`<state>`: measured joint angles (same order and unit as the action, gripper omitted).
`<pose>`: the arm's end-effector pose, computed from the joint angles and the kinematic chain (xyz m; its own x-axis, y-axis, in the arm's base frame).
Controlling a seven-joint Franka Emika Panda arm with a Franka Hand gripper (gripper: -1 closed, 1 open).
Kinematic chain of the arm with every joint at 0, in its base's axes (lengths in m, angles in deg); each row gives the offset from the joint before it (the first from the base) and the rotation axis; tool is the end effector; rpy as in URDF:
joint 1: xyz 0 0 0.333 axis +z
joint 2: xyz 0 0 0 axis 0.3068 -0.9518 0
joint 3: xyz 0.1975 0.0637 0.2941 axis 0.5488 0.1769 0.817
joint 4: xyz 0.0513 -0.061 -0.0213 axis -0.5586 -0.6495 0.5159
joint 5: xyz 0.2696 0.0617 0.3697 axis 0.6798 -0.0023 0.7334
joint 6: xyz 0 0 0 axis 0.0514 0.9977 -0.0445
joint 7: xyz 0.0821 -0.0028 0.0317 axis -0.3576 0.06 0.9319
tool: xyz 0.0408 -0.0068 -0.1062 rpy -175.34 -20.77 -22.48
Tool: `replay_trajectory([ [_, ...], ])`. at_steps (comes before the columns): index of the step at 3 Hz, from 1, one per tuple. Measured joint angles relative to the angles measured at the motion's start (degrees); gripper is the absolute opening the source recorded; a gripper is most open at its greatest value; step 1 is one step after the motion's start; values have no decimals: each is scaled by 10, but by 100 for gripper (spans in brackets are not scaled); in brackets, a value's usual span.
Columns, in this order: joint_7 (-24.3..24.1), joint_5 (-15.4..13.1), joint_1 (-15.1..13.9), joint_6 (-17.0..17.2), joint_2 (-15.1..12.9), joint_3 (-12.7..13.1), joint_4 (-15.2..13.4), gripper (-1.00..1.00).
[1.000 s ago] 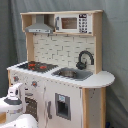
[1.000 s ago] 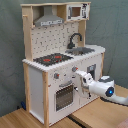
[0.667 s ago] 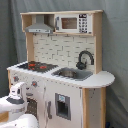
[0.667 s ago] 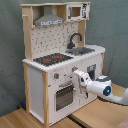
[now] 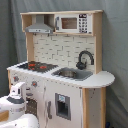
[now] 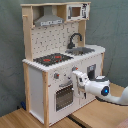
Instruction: Play with the kitchen
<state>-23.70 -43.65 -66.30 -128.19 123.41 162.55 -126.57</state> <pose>0.3861 0.4298 0.2470 0.0446 0.7637 0.6440 0.1410 -0.6430 0.7528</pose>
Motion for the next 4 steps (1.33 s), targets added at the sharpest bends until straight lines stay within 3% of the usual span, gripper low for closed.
replay_trajectory([
  [1,-16,0,0,10,-2,-1,7,-100],
  [4,-22,0,68,171,-10,-2,20,-100],
])
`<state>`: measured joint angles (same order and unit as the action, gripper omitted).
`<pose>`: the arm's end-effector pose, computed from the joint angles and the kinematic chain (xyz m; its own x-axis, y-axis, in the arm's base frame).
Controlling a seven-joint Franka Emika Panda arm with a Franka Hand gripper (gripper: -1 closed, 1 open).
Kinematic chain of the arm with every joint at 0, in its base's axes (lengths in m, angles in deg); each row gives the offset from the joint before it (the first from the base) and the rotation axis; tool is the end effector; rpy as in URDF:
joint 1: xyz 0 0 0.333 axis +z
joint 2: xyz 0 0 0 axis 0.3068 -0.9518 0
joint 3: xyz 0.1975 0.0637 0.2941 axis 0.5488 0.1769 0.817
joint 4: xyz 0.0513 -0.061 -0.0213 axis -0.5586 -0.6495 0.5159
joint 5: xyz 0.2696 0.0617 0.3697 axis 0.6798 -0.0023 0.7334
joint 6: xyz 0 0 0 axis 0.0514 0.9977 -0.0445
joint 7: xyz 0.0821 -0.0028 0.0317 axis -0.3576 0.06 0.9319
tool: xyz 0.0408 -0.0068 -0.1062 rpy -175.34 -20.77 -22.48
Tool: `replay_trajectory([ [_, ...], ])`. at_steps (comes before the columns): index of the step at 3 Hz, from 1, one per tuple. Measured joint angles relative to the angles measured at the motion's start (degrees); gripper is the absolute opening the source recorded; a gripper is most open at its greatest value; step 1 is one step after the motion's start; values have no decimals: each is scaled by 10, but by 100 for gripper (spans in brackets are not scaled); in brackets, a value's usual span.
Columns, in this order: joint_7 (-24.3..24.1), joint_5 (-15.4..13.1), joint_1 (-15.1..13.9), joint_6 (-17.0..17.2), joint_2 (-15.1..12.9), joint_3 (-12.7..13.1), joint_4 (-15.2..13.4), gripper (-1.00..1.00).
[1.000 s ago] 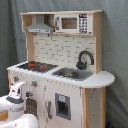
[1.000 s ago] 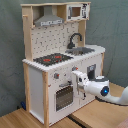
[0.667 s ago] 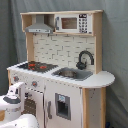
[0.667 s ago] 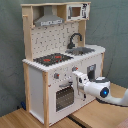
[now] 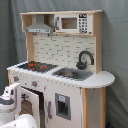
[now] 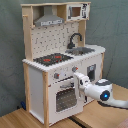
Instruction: Play with the kitchen
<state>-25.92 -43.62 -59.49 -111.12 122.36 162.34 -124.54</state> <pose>0.3530 0.4612 0.2472 0.1536 0.7370 0.6582 0.0434 -0.6705 0.7406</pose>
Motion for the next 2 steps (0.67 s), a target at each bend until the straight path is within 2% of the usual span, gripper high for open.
replay_trajectory([
  [2,-2,0,28,116,-7,-2,30,-100],
])
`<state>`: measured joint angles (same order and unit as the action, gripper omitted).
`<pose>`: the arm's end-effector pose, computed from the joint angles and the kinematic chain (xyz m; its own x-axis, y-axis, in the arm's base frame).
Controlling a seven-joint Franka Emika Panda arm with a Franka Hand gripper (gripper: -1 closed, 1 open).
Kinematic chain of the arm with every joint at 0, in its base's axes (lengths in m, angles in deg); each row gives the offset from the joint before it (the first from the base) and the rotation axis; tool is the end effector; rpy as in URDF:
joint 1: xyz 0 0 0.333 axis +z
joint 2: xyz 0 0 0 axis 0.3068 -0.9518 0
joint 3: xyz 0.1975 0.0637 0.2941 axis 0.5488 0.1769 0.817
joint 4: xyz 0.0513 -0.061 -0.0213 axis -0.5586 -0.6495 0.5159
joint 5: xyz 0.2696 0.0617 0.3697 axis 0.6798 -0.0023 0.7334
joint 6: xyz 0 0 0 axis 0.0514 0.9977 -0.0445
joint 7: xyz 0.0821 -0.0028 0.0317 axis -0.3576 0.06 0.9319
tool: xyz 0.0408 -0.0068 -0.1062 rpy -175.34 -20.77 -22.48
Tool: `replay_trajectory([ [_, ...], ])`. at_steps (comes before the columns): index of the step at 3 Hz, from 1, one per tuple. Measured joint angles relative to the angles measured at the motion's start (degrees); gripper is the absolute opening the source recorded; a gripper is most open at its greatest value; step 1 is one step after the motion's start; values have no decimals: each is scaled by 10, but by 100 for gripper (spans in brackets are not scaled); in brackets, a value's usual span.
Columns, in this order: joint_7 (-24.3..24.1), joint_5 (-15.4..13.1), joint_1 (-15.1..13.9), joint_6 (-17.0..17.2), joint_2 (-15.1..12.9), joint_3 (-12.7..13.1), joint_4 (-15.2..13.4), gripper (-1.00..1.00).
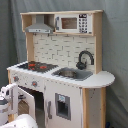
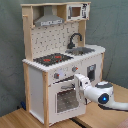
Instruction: Play with the kitchen
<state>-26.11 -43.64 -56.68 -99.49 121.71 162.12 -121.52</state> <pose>0.3344 0.4837 0.2479 0.2272 0.7233 0.6520 -0.0233 -0.6653 0.7462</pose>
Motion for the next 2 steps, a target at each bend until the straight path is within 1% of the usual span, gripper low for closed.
replay_trajectory([
  [2,-7,0,26,109,-1,-1,38,-100],
])
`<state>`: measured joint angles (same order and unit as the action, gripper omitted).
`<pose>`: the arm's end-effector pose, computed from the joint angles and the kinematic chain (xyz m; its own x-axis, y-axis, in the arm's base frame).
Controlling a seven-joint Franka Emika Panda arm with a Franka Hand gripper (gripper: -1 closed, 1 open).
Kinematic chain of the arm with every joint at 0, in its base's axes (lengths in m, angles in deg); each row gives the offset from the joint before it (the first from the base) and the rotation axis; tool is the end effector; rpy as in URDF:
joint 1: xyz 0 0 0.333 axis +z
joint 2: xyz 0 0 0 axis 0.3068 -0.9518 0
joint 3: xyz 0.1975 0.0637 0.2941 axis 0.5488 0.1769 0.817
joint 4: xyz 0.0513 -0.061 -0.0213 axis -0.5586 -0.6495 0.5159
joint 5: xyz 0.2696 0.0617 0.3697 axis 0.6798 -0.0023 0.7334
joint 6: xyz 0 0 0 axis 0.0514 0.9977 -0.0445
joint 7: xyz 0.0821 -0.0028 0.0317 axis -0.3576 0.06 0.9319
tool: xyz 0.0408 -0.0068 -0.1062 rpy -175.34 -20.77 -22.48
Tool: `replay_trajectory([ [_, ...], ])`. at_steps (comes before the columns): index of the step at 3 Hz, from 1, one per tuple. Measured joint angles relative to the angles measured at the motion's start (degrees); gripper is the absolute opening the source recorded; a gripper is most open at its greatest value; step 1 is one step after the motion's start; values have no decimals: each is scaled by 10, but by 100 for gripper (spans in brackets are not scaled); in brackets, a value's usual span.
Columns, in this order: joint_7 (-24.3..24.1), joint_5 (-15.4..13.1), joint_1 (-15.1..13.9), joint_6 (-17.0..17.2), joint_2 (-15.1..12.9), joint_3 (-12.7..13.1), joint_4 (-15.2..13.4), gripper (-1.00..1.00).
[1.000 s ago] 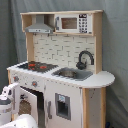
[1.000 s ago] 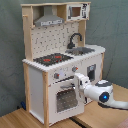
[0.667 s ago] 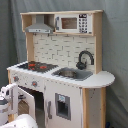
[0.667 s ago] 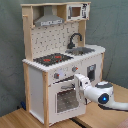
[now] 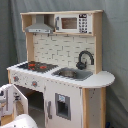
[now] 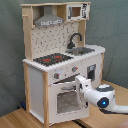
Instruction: Play with the kitchen
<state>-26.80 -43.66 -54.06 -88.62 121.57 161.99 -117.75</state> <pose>0.3088 0.5110 0.2479 0.2795 0.7059 0.6508 -0.0796 -0.6584 0.7484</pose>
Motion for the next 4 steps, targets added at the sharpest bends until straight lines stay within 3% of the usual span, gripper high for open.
replay_trajectory([
  [4,-26,-10,12,197,-6,0,109,-100],
])
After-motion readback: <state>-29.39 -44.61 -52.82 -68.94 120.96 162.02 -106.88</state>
